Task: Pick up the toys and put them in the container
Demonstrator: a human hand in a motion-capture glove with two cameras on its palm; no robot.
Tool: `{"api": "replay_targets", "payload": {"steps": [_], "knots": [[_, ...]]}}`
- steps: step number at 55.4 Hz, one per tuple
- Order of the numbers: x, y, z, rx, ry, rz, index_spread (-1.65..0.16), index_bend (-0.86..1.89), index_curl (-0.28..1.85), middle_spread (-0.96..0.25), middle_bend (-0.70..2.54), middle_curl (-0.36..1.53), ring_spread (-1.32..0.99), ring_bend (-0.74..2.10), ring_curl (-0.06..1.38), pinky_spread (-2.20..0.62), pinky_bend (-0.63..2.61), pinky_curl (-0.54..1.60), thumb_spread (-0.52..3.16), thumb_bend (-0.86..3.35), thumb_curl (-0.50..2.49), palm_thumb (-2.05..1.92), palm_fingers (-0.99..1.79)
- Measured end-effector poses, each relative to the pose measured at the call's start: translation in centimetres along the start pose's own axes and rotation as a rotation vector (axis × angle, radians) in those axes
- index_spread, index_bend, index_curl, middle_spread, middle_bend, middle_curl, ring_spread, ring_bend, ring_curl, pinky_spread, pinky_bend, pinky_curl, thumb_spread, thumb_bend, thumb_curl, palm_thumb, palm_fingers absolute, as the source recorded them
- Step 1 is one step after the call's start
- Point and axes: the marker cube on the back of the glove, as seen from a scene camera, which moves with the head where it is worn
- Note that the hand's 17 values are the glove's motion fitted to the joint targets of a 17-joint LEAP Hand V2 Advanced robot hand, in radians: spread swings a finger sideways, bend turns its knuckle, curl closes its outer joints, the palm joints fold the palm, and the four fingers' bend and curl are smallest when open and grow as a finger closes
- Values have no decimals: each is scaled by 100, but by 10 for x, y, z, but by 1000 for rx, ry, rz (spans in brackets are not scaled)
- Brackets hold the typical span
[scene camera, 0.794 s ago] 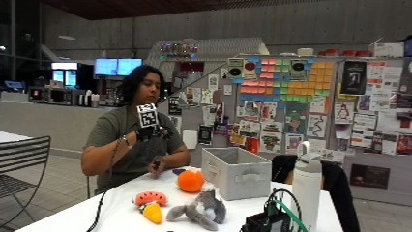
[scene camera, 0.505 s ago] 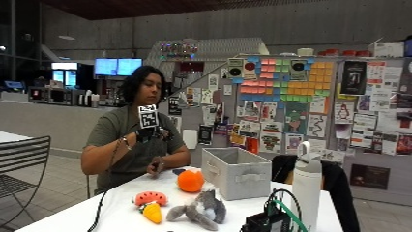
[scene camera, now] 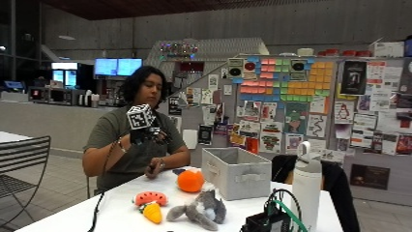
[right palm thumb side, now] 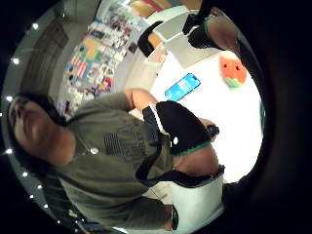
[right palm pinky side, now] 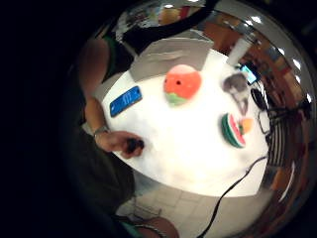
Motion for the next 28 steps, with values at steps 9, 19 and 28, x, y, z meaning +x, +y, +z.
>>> {"api": "replay_targets", "payload": {"steps": [9, 19, 28], "knots": [[46, -41, 16, 84, -3, 162, -42, 18, 29, -19, 23, 25, -32, 55, 22, -7, 51, 27, 139, -1, 23, 0, 56], [85, -104, 90, 54, 19, 272, -43, 19, 31, -20, 22, 27, -33, 56, 23, -9, 54, 30, 136, -1, 25, 2, 52], [110, -135, 160, -41, 45, 330, -43, 18, 34, -19, 16, 28, -28, 39, 21, -4, 67, 35, 128, -2, 27, 3, 27]]}}
